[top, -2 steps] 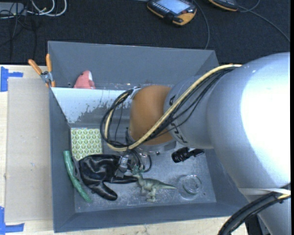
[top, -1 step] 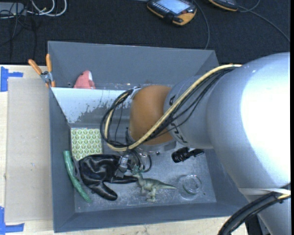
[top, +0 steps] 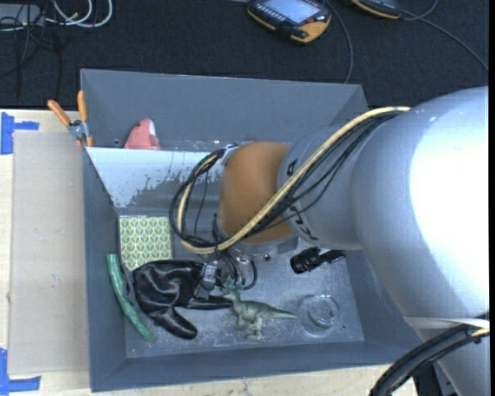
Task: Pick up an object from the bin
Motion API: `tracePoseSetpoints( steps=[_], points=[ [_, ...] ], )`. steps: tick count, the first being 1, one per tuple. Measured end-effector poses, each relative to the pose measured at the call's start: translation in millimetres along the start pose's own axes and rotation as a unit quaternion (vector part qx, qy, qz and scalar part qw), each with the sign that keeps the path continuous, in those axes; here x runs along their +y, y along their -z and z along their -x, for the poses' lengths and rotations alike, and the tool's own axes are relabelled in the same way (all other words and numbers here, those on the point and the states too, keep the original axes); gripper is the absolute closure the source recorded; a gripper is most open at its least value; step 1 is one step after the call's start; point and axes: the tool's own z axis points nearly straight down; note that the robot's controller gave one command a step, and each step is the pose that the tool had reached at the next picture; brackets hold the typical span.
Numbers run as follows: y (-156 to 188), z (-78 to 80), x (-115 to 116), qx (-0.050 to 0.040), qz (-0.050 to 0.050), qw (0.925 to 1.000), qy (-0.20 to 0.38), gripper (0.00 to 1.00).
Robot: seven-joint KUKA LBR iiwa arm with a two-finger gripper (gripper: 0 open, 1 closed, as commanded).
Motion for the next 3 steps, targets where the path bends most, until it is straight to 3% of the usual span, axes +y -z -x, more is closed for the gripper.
tracePoseSetpoints(
  steps=[2,3],
  points=[
    [27.2,-1.8,-1.1,0.0033,-0.001,1.0,0.0,1.0],
    [55.8,-0.7,-0.5,0.0007,0.0,1.0,0.0,1.0]
  ],
)
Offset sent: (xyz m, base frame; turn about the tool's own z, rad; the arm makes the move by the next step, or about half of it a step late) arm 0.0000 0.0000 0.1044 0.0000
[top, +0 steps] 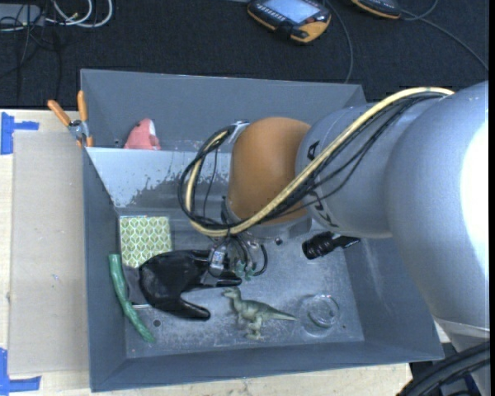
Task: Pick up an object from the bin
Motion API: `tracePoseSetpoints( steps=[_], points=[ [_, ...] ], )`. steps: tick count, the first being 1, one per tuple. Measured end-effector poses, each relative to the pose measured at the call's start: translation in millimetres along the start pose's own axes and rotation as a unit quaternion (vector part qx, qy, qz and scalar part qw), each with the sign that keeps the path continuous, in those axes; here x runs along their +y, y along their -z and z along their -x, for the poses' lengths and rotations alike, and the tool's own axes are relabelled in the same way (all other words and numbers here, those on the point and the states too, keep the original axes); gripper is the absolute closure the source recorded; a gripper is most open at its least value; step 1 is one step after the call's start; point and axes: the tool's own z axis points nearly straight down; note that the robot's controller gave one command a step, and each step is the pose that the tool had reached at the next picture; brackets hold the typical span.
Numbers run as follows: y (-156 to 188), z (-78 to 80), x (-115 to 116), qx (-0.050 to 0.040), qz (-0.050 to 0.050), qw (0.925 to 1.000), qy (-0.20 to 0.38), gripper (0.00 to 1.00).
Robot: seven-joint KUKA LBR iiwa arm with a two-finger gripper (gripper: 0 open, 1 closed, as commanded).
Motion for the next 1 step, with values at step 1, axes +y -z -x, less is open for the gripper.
tracePoseSetpoints(
  steps=[1],
  points=[
    [15.3,1.4,0.5,-0.0027,0.001,1.0,0.0,1.0]
  ],
)
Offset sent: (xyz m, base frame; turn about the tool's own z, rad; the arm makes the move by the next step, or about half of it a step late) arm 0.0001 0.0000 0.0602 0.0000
